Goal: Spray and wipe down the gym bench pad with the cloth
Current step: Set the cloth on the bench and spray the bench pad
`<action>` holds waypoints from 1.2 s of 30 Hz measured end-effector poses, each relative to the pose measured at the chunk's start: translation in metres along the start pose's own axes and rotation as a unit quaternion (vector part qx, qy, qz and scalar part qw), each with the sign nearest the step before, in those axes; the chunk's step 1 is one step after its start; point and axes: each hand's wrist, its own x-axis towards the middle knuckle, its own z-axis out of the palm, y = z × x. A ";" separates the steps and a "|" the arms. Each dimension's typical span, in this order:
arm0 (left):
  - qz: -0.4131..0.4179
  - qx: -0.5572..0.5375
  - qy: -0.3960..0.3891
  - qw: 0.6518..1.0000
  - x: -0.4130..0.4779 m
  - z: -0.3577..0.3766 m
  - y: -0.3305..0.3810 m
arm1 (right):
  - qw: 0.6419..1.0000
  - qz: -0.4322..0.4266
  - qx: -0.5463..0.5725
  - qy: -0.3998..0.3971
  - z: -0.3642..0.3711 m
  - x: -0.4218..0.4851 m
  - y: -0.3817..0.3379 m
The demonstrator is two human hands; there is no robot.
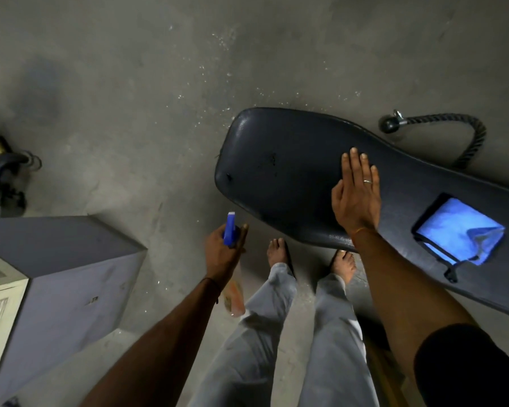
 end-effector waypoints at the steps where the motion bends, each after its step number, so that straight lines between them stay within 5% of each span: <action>1: -0.005 0.004 -0.005 1.000 -0.001 0.001 -0.004 | 1.000 0.000 0.001 0.001 0.000 0.000 0.000; 10: -0.008 0.058 -0.120 0.991 -0.027 0.022 -0.024 | 1.000 0.004 0.010 0.002 0.001 0.000 0.000; 25: 0.085 0.008 -0.013 0.996 0.031 0.022 0.039 | 1.000 -0.002 0.019 0.021 0.000 0.000 0.001; 36: 0.127 0.051 -0.099 0.986 0.020 0.026 0.040 | 1.000 -0.003 0.024 0.014 0.001 0.000 0.001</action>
